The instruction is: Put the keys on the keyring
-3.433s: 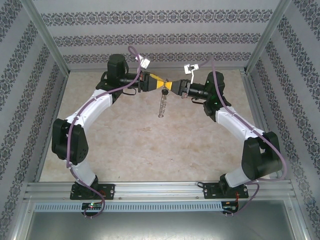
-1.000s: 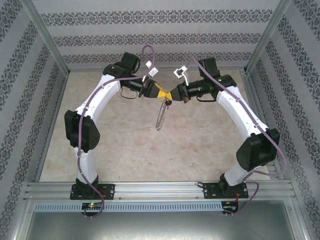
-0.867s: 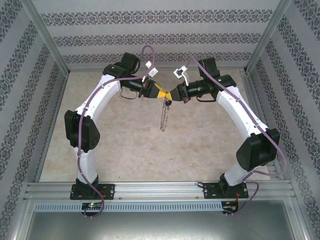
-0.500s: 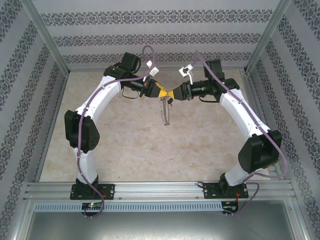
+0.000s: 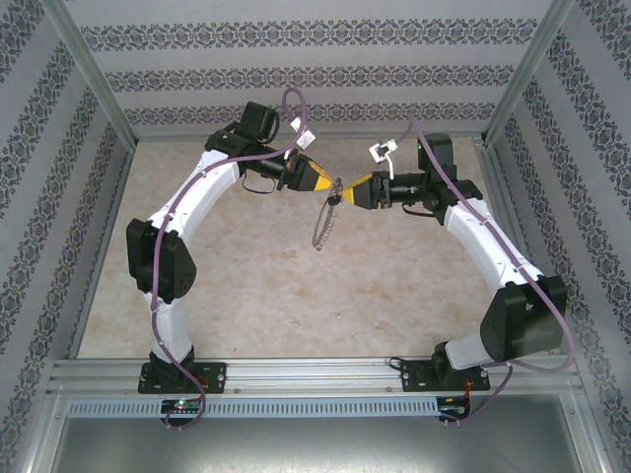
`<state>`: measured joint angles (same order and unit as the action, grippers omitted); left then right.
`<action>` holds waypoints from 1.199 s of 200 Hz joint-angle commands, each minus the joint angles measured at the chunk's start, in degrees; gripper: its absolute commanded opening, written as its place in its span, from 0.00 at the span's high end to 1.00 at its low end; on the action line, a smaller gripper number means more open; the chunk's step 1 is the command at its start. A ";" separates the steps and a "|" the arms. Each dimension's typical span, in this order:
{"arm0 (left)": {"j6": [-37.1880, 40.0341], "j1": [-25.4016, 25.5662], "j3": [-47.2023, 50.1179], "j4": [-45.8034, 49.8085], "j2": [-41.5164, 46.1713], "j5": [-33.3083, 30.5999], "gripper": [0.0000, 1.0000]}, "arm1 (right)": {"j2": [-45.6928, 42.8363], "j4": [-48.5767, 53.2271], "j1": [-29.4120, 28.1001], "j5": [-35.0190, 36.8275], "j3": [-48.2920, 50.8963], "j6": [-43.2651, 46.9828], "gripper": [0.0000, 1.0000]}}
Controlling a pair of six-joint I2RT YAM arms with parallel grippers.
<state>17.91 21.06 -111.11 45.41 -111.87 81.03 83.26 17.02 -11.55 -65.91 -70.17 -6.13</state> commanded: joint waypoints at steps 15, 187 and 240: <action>-0.98 0.54 -1.42 -2.36 2.96 2.96 1.00 | -1.64 -4.82 -1.97 -2.91 1.90 -0.84 0.49; -8.02 1.07 2.89 -12.14 4.94 0.62 1.00 | 0.38 -6.58 -8.38 -0.21 1.39 -2.29 1.00; -8.95 1.09 4.17 -13.68 5.95 0.27 1.00 | 0.54 -6.17 -8.62 2.19 1.24 -2.67 0.64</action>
<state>10.00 21.69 -107.42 35.92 -108.84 80.12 84.07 10.85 -20.03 -64.53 -68.73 -8.80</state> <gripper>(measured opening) 0.053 0.325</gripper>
